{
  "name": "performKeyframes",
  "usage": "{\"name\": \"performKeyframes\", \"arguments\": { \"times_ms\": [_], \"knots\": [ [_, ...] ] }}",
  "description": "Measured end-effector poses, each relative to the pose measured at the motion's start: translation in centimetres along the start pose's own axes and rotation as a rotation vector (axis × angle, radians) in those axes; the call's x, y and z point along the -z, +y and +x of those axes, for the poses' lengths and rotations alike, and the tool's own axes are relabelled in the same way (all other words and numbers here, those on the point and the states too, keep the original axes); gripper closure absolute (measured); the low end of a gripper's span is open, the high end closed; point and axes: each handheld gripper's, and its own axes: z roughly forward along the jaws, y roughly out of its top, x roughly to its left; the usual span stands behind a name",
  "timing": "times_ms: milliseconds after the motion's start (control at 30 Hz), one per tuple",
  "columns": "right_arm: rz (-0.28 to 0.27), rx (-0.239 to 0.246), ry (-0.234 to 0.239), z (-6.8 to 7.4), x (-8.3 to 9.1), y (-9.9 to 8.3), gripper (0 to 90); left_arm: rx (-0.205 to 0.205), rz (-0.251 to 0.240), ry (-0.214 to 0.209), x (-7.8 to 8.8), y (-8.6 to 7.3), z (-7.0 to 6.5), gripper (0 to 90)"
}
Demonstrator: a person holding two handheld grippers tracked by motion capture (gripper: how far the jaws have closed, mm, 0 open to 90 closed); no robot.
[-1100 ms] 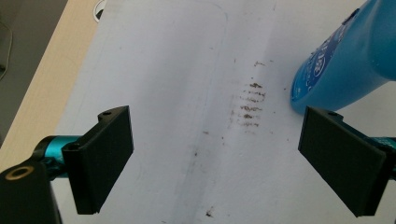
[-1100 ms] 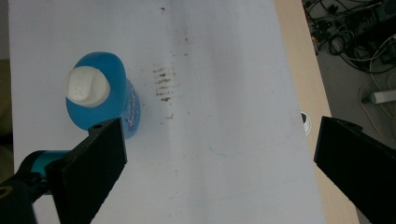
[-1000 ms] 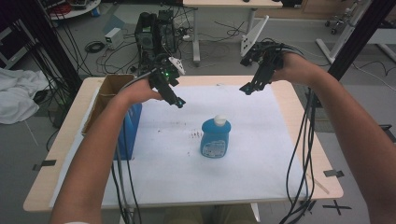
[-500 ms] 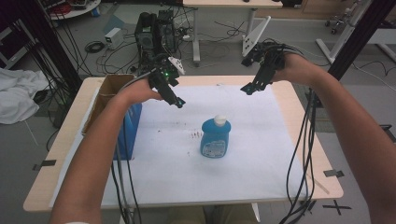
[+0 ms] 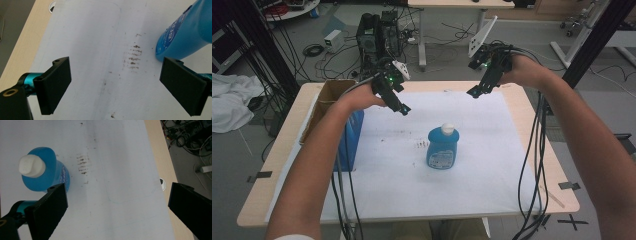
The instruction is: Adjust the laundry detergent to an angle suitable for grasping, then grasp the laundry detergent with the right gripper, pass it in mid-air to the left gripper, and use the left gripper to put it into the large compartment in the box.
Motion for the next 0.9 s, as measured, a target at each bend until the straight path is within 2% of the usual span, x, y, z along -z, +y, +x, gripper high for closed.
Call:
{"name": "performKeyframes", "arguments": {
  "times_ms": [33,67,233,267,300,333,500,567,600,667,700,733,767,833,867,900],
  "knots": [
    [0.000,0.000,0.001,-0.1,-0.1,0.1,1.4,0.014,-0.005,-0.003,0.0,0.0,-0.1,10.3],
    [0.000,0.001,0.003,-0.2,-0.1,0.2,1.4,-0.007,0.006,-0.003,0.0,0.0,0.0,10.3],
    [0.006,0.007,0.010,-0.3,-0.5,0.4,1.4,-0.011,0.009,-0.003,0.1,0.0,0.0,10.3],
    [0.008,0.003,0.009,-0.3,-0.5,0.4,1.4,0.009,-0.006,-0.001,0.0,0.0,-0.2,10.3],
    [0.008,0.003,0.008,-0.3,-0.5,0.4,1.4,-0.008,0.006,-0.002,0.1,0.0,-0.1,10.3],
    [0.009,0.006,0.007,-0.3,-0.5,0.4,1.4,0.007,-0.002,-0.002,0.1,0.0,-0.3,10.3],
    [0.003,0.010,0.009,-0.1,-0.2,0.4,1.4,0.009,-0.013,0.002,0.3,0.0,-0.3,10.3],
    [0.006,0.008,0.007,0.1,-0.2,0.3,1.4,0.012,-0.023,-0.002,0.2,-0.1,-0.3,10.3],
    [0.008,0.012,0.006,0.1,-0.1,0.3,1.4,-0.008,-0.008,-0.004,0.3,0.0,-0.2,10.3],
    [0.009,0.012,0.007,0.3,0.0,0.3,1.4,0.013,-0.028,0.001,0.2,0.0,-0.4,10.3],
    [0.004,0.014,0.005,0.3,0.1,0.3,1.4,-0.013,-0.008,-0.004,0.4,0.0,-0.3,10.2],
    [0.002,0.012,0.003,0.4,0.2,0.3,1.4,0.002,-0.023,-0.005,0.3,0.0,-0.4,10.3],
    [0.001,0.013,0.004,0.5,0.3,0.3,1.4,-0.017,-0.006,-0.003,0.4,0.0,-0.3,10.3],
    [-0.003,0.014,0.003,0.7,0.4,0.2,1.4,0.004,-0.023,-0.009,0.3,0.0,-0.5,10.2],
    [-0.002,0.013,0.005,0.9,0.4,0.1,1.4,-0.019,-0.008,-0.010,0.4,0.0,-0.4,10.2],
    [-0.001,0.013,0.009,1.1,0.4,0.0,1.4,-0.001,-0.027,-0.009,0.3,0.0,-0.6,10.2]
  ]
}}
